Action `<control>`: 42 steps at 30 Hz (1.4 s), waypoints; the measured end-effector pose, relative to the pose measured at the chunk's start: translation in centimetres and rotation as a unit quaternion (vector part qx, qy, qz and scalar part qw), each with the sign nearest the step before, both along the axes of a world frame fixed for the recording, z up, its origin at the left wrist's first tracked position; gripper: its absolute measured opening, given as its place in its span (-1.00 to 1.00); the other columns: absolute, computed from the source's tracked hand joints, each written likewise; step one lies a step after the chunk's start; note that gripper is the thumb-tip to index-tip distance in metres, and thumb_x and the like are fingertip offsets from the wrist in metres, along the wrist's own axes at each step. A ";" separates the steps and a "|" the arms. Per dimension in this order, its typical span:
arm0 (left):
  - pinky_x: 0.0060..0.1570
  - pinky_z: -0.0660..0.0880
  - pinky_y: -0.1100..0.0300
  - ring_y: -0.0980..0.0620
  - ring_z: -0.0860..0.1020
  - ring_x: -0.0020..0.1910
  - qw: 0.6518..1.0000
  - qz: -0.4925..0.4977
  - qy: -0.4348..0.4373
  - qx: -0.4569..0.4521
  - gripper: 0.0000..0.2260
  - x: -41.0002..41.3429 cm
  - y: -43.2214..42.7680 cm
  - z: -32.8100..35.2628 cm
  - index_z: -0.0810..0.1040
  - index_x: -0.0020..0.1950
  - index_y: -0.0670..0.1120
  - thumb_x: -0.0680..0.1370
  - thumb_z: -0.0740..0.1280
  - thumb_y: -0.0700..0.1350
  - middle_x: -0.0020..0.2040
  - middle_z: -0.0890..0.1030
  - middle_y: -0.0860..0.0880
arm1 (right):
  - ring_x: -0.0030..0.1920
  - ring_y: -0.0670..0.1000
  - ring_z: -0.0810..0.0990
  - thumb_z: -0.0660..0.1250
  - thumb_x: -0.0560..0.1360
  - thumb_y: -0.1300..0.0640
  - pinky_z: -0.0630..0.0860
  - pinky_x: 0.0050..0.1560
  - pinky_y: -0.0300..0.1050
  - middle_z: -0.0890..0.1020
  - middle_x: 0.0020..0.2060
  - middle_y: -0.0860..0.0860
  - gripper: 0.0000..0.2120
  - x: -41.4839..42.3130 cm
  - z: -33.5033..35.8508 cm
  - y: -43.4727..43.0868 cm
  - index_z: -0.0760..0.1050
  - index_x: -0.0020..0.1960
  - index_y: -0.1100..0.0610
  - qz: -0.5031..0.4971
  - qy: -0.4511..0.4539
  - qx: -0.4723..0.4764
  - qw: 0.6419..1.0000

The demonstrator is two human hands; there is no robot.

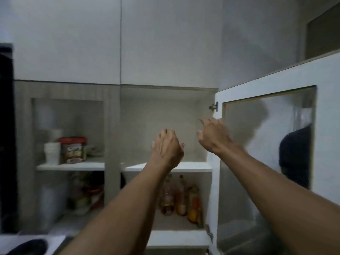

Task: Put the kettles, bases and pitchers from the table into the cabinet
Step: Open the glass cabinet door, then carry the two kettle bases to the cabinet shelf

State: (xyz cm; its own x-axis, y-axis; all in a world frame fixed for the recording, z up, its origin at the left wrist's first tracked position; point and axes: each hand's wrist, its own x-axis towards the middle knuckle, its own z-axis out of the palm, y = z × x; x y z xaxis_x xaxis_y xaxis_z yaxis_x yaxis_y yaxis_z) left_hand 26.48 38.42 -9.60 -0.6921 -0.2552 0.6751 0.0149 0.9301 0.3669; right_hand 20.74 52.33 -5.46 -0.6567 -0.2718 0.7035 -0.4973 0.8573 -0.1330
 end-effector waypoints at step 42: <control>0.42 0.20 -0.27 -0.28 -0.06 0.52 0.609 0.568 -0.322 0.452 0.06 10.6 -53.2 -47.5 0.04 0.51 0.20 0.16 0.58 0.21 0.55 -0.07 -0.08 | 0.48 0.40 -0.02 0.51 0.24 0.02 0.35 0.30 0.33 -0.11 0.59 -0.08 -0.07 -3.7 -51.2 -74.8 0.05 0.45 -0.15 0.403 -0.450 0.397 0.691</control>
State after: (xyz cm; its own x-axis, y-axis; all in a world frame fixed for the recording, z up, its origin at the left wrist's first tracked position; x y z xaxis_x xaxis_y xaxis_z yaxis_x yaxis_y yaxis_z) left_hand 37.10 -14.76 -57.11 0.2294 -0.8813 -0.4132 -0.8663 -0.3784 0.3261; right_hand 17.03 -22.52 -56.69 -0.1403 -0.8699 -0.4728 -0.8781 0.3300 -0.3464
